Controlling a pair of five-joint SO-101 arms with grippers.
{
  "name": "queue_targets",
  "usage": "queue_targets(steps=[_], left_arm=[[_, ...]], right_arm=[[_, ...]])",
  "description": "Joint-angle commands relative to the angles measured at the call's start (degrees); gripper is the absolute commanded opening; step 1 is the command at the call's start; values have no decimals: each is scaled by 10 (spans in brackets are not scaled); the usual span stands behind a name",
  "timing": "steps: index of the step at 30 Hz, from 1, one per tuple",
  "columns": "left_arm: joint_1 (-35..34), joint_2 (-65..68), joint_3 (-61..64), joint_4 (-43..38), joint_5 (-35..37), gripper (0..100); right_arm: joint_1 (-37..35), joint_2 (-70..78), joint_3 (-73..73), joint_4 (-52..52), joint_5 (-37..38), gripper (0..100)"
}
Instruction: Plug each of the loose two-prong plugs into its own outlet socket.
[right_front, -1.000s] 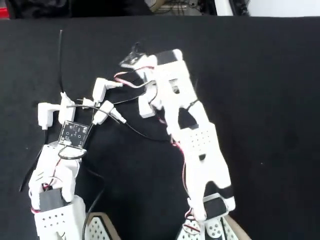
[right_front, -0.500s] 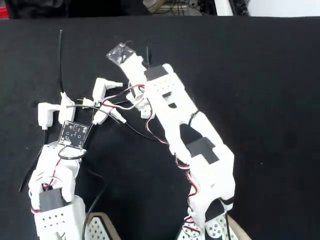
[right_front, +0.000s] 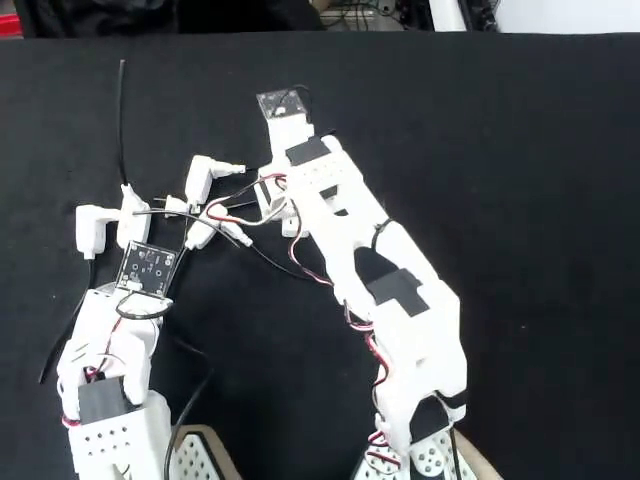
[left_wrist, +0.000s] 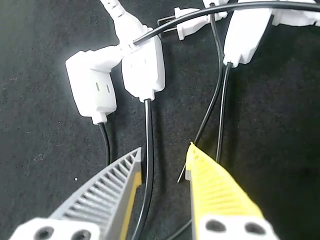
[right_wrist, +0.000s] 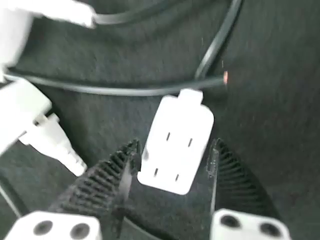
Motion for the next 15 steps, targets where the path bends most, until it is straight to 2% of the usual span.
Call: queue_targets(steps=[1, 5, 8, 10, 13, 15], left_arm=[[5, -7, 10, 13, -4, 148], [5, -7, 10, 13, -4, 148], [5, -7, 10, 13, -4, 148], [5, -7, 10, 13, -4, 148], [5, -7, 10, 13, -4, 148], [5, -7, 10, 13, -4, 148]], right_arm=[[-1, 25, -7, 4, -5, 224], [-25, 78, -51, 32, 36, 219], [-32, 101, -100, 70, 98, 215], [-27, 111, -124, 93, 140, 168], [-11, 115, -147, 105, 199, 10], [2, 111, -154, 127, 221, 26]])
